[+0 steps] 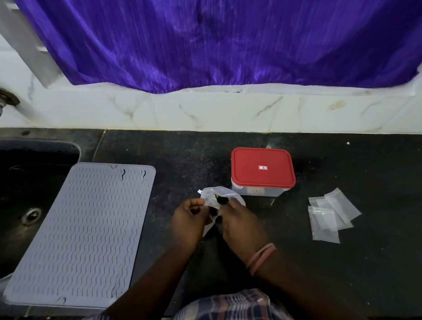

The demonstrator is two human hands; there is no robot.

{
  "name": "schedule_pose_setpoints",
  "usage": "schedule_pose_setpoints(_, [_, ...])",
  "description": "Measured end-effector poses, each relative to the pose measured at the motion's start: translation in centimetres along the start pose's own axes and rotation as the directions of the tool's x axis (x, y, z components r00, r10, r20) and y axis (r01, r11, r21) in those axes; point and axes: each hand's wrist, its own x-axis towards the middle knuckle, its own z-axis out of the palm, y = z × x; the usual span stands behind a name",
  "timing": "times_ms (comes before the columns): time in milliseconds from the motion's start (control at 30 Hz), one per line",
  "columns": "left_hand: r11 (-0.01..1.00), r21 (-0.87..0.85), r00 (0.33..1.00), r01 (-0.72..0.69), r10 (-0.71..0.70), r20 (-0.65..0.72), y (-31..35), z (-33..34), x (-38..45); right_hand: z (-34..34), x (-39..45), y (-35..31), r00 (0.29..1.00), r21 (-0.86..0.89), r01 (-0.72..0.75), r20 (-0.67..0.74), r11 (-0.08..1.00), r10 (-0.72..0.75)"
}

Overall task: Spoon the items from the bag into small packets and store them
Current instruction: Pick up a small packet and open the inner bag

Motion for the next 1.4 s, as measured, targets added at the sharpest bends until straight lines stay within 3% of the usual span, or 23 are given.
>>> schedule_pose_setpoints(67, [1.0,-0.02,0.999,0.008,-0.009,-0.035,-0.2,-0.2,-0.1,0.7,-0.4,-0.2,0.988,-0.127,0.149,-0.008,0.981,-0.151])
schedule_pose_setpoints(167, [0.998,-0.039,0.997,0.043,-0.046,-0.069,-0.5,-0.6,-0.2,1.6,-1.1,-0.2,0.964,-0.158,0.26,-0.016,0.953,-0.265])
schedule_pose_setpoints(300, [0.997,-0.054,0.997,0.061,-0.063,-0.035,-0.7,-0.2,0.3,1.7,-1.0,0.9,0.984,-0.081,0.159,-0.068,0.984,-0.164])
schedule_pose_setpoints(400, [0.993,-0.055,0.989,0.106,-0.111,-0.094,-1.0,-0.2,0.9,1.2,-1.1,0.7,0.989,0.033,0.102,-0.113,0.994,-0.098])
schedule_pose_setpoints(533, [0.987,0.019,0.984,0.159,-0.157,-0.08,-1.5,-0.3,2.0,0.5,-0.6,2.3,0.955,0.325,-0.151,-0.196,0.933,0.223])
schedule_pose_setpoints(667, [0.987,0.071,0.989,0.146,-0.145,-0.018,-1.2,0.1,2.7,1.3,-0.6,4.8,0.896,0.363,-0.344,-0.149,0.866,0.419])
schedule_pose_setpoints(767, [0.983,0.136,0.992,0.127,-0.124,-0.029,-0.6,0.9,3.3,1.8,-0.7,5.4,0.93,0.245,-0.325,-0.095,0.914,0.356])
schedule_pose_setpoints(900, [0.978,0.206,1.0,0.004,-0.003,-0.004,-0.5,1.9,3.3,3.3,0.7,5.2,0.988,0.01,-0.131,0.089,0.991,0.129])
schedule_pose_setpoints(967, [0.905,0.373,0.978,-0.203,0.173,0.114,-1.0,2.3,4.0,3.5,1.7,5.1,0.987,-0.01,-0.08,0.14,0.997,0.081])
schedule_pose_setpoints(1033, [0.717,0.609,0.94,-0.34,0.241,0.241,-1.4,2.4,4.5,3.5,2.3,4.9,0.979,-0.033,-0.063,0.193,0.997,0.068])
schedule_pose_setpoints(1133, [0.575,0.729,0.929,-0.37,0.237,0.284,-1.2,2.0,4.5,3.7,3.0,5.0,0.972,-0.054,-0.074,0.218,0.996,0.084])
schedule_pose_setpoints(1267, [0.537,0.768,0.937,-0.35,0.209,0.28,-1.0,2.0,5.0,4.2,4.4,4.7,0.957,0.025,-0.186,0.23,0.982,0.176])
schedule_pose_setpoints(1400, [0.583,0.739,0.94,-0.337,0.159,0.303,-1.4,2.2,5.7,4.5,5.5,3.2,0.936,0.159,-0.332,0.182,0.93,0.303])
